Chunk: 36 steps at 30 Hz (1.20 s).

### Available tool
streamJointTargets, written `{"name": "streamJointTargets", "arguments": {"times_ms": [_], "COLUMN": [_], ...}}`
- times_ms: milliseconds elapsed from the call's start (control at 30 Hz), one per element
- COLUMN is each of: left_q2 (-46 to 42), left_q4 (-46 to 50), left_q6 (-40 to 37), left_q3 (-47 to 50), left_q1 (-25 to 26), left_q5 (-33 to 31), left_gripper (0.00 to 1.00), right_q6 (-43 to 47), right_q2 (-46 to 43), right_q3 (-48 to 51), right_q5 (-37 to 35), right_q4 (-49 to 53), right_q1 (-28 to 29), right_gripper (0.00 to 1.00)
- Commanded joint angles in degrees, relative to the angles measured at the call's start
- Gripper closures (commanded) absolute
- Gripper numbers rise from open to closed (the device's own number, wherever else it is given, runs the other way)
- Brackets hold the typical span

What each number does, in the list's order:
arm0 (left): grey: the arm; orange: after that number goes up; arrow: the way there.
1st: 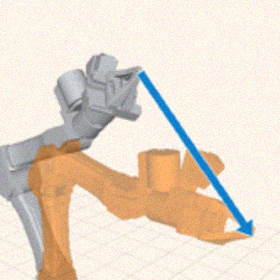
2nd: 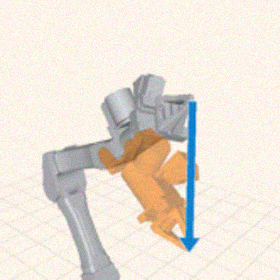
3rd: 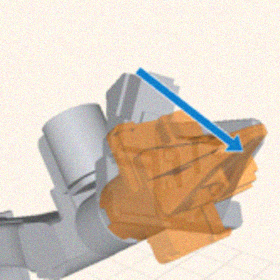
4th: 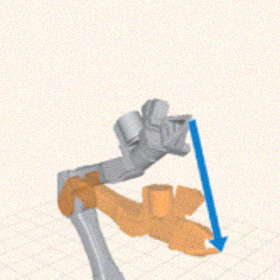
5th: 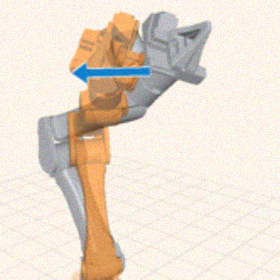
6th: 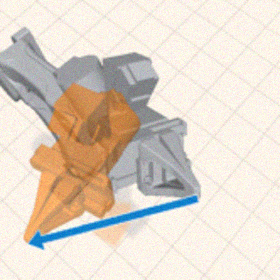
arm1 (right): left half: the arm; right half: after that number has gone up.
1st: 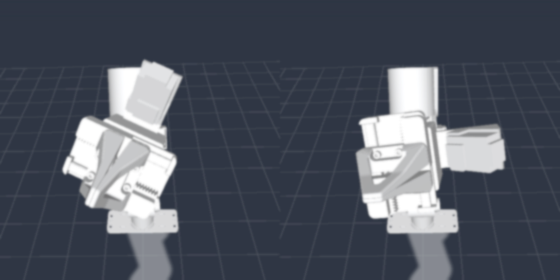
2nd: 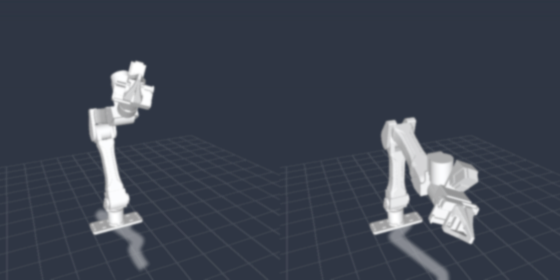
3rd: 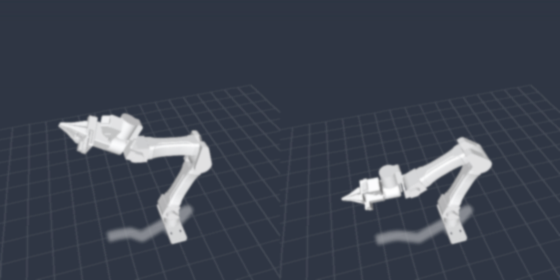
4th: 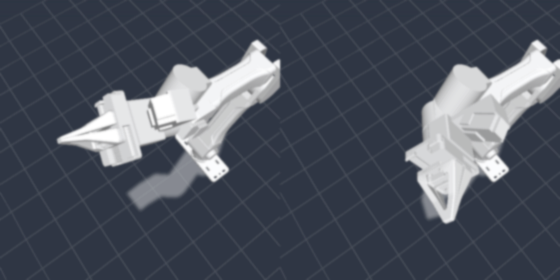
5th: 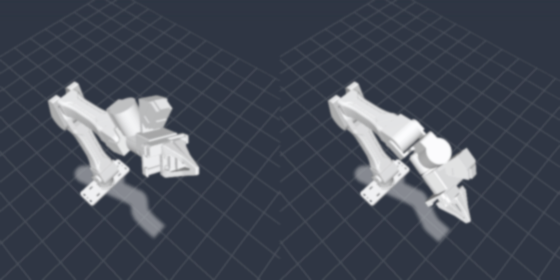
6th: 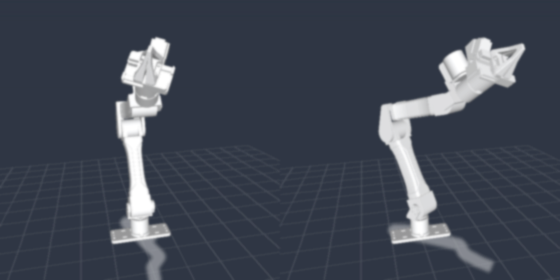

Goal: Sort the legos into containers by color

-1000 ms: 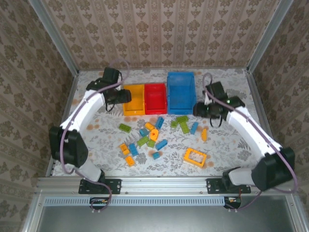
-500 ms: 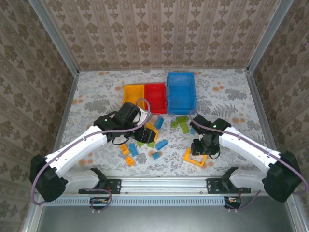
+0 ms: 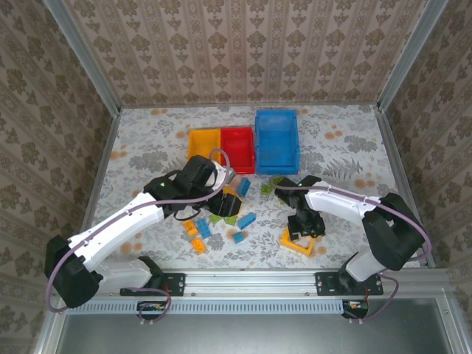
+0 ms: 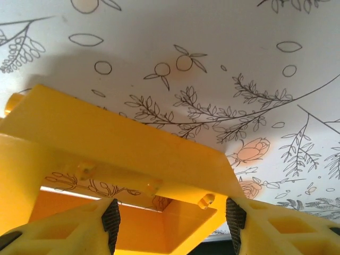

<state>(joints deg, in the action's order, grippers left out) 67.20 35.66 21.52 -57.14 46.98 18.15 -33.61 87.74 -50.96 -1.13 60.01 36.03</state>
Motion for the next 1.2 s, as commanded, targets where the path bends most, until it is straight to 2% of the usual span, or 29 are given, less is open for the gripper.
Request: {"name": "streamJointTargets", "arguments": {"times_ms": [0,200,300,567,833,1000,1167], "left_q2": [-2.4,-2.8,-2.9,-4.5,-3.8,-3.3,-3.1], "left_q4": [-0.9,-1.9,-1.9,-2.3,-2.8,-3.2,-3.5], "left_q6": [1.9,3.0,3.2,4.6,4.8,4.7,4.8], "left_q3": [-0.4,-0.4,-0.2,1.3,1.0,0.9,0.8], "left_q1": [0.4,0.6,0.7,0.6,0.7,0.7,0.7], "left_q5": [-1.0,-1.4,-1.5,-2.7,-2.8,-2.8,-2.8], "left_gripper": [0.37,0.37,0.37,0.37,0.37,0.37,0.37], "right_q6": [2.3,3.7,3.7,1.4,0.2,1.4,4.7], "right_q2": [2.1,5.3,5.6,0.5,-1.7,-2.7,-2.3], "right_q3": [-1.4,-3.7,-4.6,-1.8,-1.1,-1.9,-3.9], "right_q5": [-2.4,0.4,1.1,3.6,5.8,6.1,5.3], "right_q4": [-2.5,-5.6,-5.6,-5.0,-3.2,-2.3,0.1], "right_q1": [-2.4,-6.2,-6.5,-6.3,-3.5,-3.2,-3.2], "right_gripper": [0.43,0.51,0.52,0.48,0.43,0.38,0.39]}}
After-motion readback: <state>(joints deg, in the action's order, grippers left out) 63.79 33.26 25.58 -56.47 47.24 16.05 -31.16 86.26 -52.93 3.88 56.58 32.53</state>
